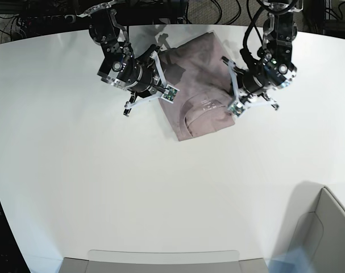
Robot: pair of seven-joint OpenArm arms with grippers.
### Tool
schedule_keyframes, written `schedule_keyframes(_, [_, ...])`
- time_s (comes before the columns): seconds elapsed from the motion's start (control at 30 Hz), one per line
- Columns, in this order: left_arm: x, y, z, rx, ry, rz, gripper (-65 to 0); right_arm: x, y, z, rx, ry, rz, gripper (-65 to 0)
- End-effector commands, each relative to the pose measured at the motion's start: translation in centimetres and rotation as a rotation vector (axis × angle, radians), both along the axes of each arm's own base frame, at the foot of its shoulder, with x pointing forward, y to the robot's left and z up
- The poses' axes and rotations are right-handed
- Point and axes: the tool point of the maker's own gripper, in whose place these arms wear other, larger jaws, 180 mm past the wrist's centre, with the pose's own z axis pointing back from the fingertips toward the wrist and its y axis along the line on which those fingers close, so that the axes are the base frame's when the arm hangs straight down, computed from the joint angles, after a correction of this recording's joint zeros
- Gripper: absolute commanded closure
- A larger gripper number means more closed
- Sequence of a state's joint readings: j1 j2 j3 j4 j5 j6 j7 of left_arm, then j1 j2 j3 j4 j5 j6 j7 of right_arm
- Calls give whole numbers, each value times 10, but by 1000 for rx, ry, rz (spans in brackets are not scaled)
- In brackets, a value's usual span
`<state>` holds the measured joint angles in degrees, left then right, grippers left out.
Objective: Fold the T-shirt properly
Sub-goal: 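Grasp the folded bundle with both grippers and straighten it, then slide the folded shirt with the left gripper away from the right gripper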
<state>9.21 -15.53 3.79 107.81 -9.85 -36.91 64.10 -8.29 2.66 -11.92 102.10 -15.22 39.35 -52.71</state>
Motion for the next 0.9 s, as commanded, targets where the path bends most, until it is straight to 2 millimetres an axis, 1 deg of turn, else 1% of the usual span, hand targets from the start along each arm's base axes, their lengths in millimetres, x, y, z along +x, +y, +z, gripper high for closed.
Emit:
schedule_keyframes(0.0, [6, -2, 15, -17, -55, -6, 0, 8, 1, 15, 26, -46, 1, 0])
schedule_keyframes(0.07, [10, -2, 29, -16, -99, -8, 0, 19, -18, 25, 29, -80, -69, 0])
schedule_keyframes(0.13, [11, -9, 41, -24, -134, -29, 0, 28, -41, 34, 24, -110, -145, 0])
schedule_keyframes(0.17, [10, -18, 42, -46, -138, -37, 0, 33, -56, 37, 16, -122, -192, 0])
schedule_keyframes(0.27, [-2, -51, 37, -110, -109, -79, 0, 42, -100, 41, -9, -142, -324, 0])
schedule_keyframes(0.33, [-16, -81, 32, -148, -82, -159, 0, 43, -131, 42, -29, -146, -411, 0])
schedule_keyframes(0.4, [-32, -107, 28, -167, -53, -245, 0, 41, -154, 43, -48, -149, -472, 0])
schedule_keyframes(0.43, [-39, -117, 26, -175, -42, -275, 0, 40, -163, 43, -62, -152, -488, 0])
schedule_keyframes(0.5, [-51, -129, 16, -175, 4, -319, 0, 32, -175, 38, -90, -133, -497, 0])
schedule_keyframes(0.53, [-53, -128, 8, -171, 29, -318, 0, 28, -176, 36, -91, -126, -492, 0])
schedule_keyframes(0.6, [-59, -124, -15, -160, 100, -302, 0, 21, -173, 33, -60, -104, -482, 0])
schedule_keyframes(0.63, [-63, -119, -30, -152, 146, -290, 0, 17, -172, 31, -47, -93, -476, 0])
schedule_keyframes(0.67, [-60, -112, -41, -148, 169, -263, 0, 13, -171, 28, -34, -80, -470, 0])
schedule_keyframes(0.7, [-48, -102, -45, -148, 161, -226, 0, 10, -168, 26, -18, -69, -467, 0])
schedule_keyframes(0.77, [-31, -83, -53, -139, 160, -164, 0, 6, -165, 24, 1, -55, -463, 0])
schedule_keyframes(0.83, [-16, -51, -62, -93, 165, -115, 0, 4, -161, 23, 16, -48, -462, 0])
schedule_keyframes(0.87, [-6, -39, -63, -70, 160, -101, 0, 3, -160, 23, 20, -46, -462, 0])
